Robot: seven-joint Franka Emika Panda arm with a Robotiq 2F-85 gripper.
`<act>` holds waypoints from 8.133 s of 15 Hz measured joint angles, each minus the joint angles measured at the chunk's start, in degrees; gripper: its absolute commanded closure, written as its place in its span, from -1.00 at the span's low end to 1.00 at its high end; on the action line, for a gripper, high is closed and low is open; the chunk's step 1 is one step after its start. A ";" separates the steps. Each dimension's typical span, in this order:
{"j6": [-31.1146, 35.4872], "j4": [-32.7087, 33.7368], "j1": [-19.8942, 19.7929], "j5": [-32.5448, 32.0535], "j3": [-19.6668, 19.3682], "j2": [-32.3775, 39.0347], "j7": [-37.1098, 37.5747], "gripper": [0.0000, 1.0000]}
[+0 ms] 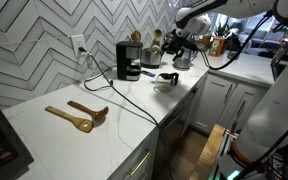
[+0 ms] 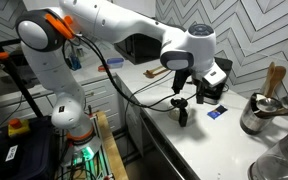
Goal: Close the opened top lid of the coffee maker, remove the plate that is in the coffee maker rack and put it on top of the coffee maker
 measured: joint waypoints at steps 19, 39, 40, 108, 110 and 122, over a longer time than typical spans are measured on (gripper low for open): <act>-10.53 20.13 -5.56 22.50 6.08 24.35 -20.89 -1.00; -7.36 22.34 -6.33 25.31 9.47 27.35 -32.09 -0.91; -6.41 22.38 -6.40 26.33 9.71 27.56 -32.78 -0.90; -25.75 10.98 -6.37 19.27 3.98 5.88 -16.58 0.99; -25.75 11.52 -5.93 19.60 4.03 5.54 -16.48 0.99; -25.47 19.19 -2.67 23.29 5.15 7.81 -16.40 0.99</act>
